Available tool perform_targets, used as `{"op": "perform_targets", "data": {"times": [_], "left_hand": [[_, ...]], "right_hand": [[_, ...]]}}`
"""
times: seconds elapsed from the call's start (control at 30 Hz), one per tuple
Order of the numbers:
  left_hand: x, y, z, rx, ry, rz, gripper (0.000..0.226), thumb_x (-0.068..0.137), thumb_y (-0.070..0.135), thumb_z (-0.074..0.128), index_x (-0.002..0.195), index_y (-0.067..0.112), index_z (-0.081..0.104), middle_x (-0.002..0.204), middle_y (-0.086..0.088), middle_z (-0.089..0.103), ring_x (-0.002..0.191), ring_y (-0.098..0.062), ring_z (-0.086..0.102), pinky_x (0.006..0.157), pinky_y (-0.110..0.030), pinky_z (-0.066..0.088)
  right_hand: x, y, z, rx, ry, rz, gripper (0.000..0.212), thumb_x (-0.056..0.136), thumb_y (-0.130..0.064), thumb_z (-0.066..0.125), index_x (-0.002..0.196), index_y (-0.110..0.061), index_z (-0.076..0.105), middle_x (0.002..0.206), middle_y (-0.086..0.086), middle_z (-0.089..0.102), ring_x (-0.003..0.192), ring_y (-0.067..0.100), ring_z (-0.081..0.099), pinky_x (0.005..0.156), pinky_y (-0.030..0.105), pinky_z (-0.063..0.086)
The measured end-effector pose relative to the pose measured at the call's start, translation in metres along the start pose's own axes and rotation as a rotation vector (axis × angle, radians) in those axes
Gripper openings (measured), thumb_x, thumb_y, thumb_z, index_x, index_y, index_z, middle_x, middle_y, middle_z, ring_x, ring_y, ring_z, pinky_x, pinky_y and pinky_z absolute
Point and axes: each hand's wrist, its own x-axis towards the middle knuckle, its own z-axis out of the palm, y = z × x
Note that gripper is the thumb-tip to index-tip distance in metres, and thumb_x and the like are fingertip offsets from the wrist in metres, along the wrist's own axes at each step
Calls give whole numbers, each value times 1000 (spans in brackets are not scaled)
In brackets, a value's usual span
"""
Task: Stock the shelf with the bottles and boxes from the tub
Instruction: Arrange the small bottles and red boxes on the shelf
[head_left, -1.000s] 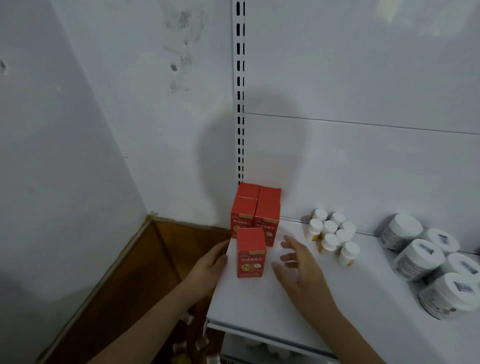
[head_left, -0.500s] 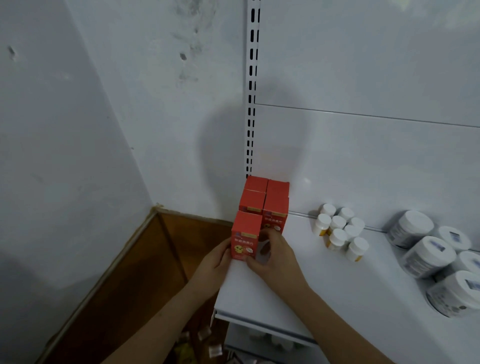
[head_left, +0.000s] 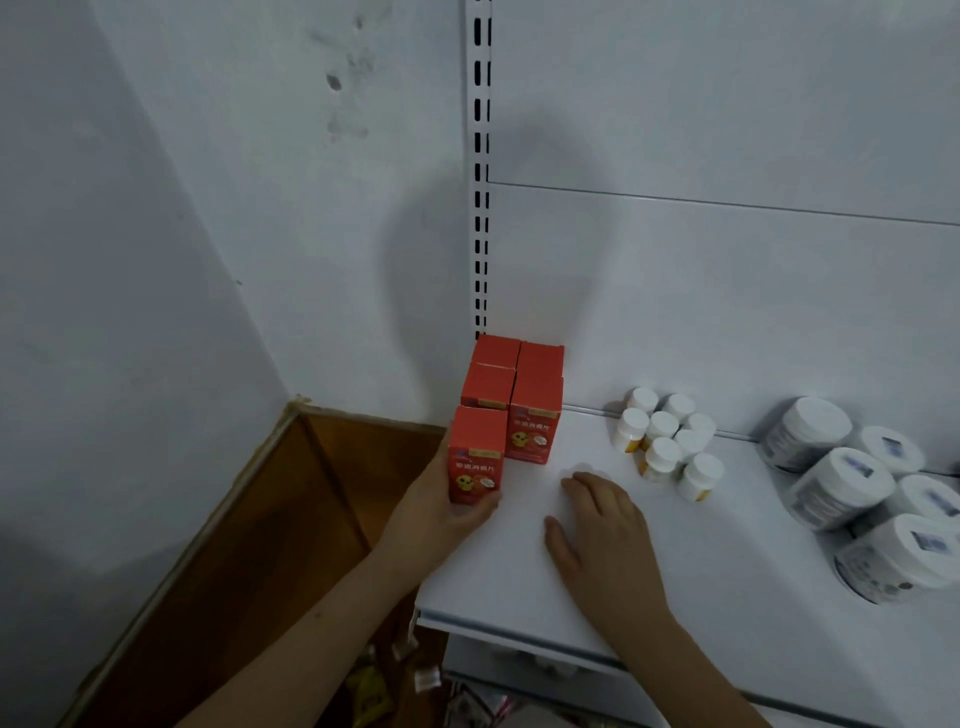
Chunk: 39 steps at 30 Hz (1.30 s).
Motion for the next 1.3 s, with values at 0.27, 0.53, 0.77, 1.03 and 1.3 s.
{"op": "perform_targets", "data": {"times": [0.27, 0.53, 0.77, 1.03, 1.3], "left_hand": [[10, 3, -5, 55, -28, -33, 52, 85, 30, 74, 125, 34, 41, 104, 23, 58, 96, 23, 53, 73, 2, 42], [19, 4, -17, 87, -213, -95, 28, 88, 46, 64, 110, 49, 45, 105, 24, 62, 94, 20, 56, 77, -9, 44], [13, 6, -56, 123, -96, -19, 91, 78, 78, 53, 153, 38, 22, 152, 19, 37, 138, 2, 35, 115, -32, 31], [20, 98, -73, 121, 558, 349, 29, 103, 26, 43, 128, 19, 55, 118, -2, 62, 108, -12, 61, 95, -34, 51], [28, 164, 60, 245, 182, 579, 29, 92, 22, 48, 116, 13, 63, 107, 6, 58, 96, -1, 55, 87, -8, 39]], "right_hand": [[0, -2, -4, -17, -21, 11, 52, 90, -42, 46, 131, -13, 57, 133, 4, 57, 125, 23, 52, 105, 38, 43], [-1, -3, -7, 4, -17, 5, 52, 87, -35, 46, 129, -9, 59, 131, 7, 59, 123, 25, 54, 105, 39, 44], [-10, 12, -27, 253, -24, 40, 40, 94, -31, 56, 130, -14, 60, 134, -1, 57, 127, 14, 48, 107, 17, 28], [-10, 59, -74, 413, 409, 113, 31, 94, -25, 48, 113, -9, 66, 111, -2, 63, 104, 15, 59, 92, 31, 50], [10, 104, -89, 466, 337, 259, 35, 95, -28, 50, 128, -17, 53, 119, -12, 49, 114, 15, 53, 98, 43, 48]]}}
